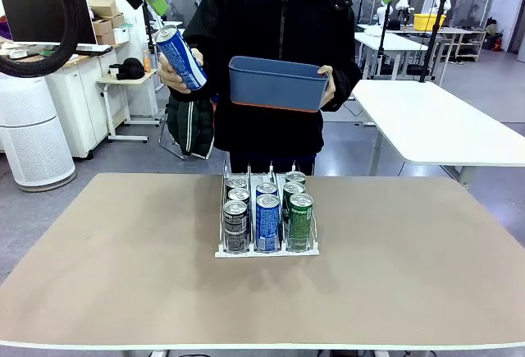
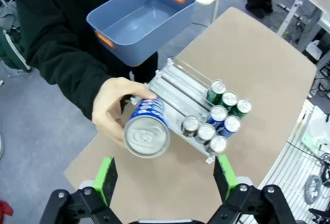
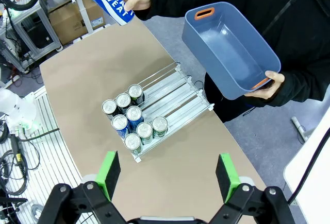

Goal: Fill the beverage cans into the dispenser.
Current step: Pick up the Ionic drink handed by the human.

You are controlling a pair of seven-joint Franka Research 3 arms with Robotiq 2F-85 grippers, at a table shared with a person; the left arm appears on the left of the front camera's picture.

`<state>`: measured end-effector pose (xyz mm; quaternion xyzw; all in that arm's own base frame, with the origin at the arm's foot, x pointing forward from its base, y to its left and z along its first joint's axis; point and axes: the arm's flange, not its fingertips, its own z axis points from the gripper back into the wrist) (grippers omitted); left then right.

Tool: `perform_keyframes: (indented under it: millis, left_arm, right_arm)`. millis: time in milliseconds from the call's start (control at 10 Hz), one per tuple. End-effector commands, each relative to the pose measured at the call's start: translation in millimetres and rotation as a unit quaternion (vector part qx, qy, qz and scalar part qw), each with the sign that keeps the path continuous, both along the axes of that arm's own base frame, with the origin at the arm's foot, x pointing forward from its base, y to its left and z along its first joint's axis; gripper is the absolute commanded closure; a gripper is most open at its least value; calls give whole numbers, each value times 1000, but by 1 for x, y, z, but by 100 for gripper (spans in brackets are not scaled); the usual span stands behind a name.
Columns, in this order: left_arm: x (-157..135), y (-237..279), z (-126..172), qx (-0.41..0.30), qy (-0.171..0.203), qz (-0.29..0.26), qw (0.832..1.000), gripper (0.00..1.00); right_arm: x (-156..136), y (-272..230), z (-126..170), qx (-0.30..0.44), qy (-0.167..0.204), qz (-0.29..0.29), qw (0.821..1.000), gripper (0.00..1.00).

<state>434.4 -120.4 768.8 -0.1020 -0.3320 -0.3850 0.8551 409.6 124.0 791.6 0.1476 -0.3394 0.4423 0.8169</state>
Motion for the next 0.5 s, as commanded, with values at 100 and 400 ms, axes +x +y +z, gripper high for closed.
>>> perform_keyframes:
  millis: [100, 400]
  left_arm:
    - [12, -6, 1, 43, -14, 35, 998, 0]
    - [24, -7, -9, 46, -27, 34, 998, 0]
  right_arm:
    - [1, 0, -1, 6, 1, -1, 1000, 1]
    - [1, 0, -1, 6, 1, -1, 1000, 1]
